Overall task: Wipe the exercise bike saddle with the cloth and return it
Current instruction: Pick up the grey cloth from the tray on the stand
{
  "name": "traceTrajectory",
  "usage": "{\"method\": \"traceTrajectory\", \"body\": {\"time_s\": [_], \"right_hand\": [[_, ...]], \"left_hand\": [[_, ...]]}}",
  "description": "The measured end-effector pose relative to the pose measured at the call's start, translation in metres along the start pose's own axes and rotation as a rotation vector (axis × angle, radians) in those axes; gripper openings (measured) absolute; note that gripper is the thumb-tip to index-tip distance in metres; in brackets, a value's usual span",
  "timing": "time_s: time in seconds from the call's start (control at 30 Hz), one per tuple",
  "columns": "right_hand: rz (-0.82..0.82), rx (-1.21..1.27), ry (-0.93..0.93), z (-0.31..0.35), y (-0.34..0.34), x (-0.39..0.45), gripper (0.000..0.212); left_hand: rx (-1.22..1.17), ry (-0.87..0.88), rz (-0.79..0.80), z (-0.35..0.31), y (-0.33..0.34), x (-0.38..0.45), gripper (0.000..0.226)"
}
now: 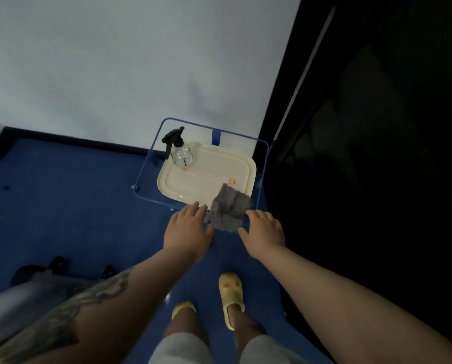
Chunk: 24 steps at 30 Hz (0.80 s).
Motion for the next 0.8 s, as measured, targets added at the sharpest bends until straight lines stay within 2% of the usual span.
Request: {"method": "traceTrajectory", "body": {"time_s": [0.4, 0.63, 0.8], "right_hand": [[0.128, 0.025, 0.018, 0.005, 0.075, 0.06, 0.053], [0.028, -0.023, 0.067, 0.016, 0.085, 0.069, 0.029], [-0.016, -0.018, 0.113, 0.015, 0.087, 0.069, 0.026]], "left_hand": [[0.018, 0.044, 0.11, 0.032, 0.068, 0.056, 0.057], [-0.002, 0.026, 0.143, 0.049, 0.084, 0.056, 0.058], [-0.013, 0.046, 0.144, 0.053, 0.086, 0.063, 0.057]]}}
Point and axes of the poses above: each hand's wrist, its own x-axis towards the middle knuckle, its own y-axis out of the palm, z = x × y, the point moved 5 cm from there along x, towards the middle knuckle, and after that the axes turned 12 degrees about -z, right-handed, at the moved point
